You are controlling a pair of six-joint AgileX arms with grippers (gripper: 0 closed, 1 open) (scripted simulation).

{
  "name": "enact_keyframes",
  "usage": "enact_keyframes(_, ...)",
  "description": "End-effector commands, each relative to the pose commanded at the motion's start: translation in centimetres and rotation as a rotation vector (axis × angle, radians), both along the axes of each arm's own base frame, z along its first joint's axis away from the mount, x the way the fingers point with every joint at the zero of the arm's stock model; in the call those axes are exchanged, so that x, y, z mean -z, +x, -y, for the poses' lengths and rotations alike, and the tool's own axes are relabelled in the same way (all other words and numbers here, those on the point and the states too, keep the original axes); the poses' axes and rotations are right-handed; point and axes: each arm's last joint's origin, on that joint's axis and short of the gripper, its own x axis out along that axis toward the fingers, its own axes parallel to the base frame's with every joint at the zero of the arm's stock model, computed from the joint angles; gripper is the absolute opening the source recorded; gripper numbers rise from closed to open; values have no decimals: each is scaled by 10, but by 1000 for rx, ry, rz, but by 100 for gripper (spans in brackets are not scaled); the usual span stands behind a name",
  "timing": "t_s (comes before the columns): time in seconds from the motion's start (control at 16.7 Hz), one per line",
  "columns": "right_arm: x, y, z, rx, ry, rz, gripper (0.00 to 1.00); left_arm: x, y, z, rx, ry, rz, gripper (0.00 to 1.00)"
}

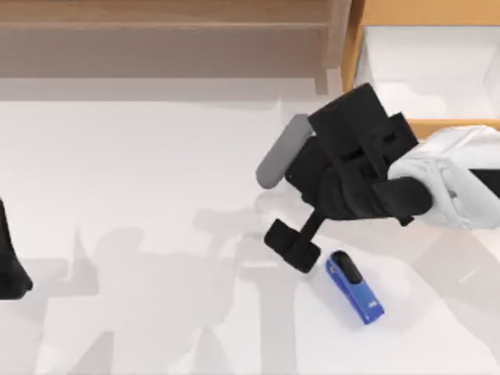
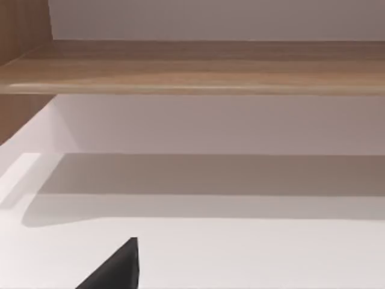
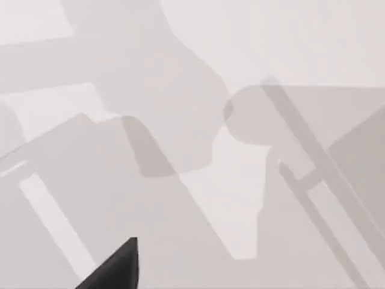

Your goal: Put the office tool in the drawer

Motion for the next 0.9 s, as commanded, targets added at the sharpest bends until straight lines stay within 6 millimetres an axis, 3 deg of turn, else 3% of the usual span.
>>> enact_keyframes(0.48,-24,-6,8,378,-153,-496,100,0,0,0,0,0,0,100)
enact_keyframes(0.9,-33,-9,13,503,-221,-610,100,0,0,0,0,0,0,100)
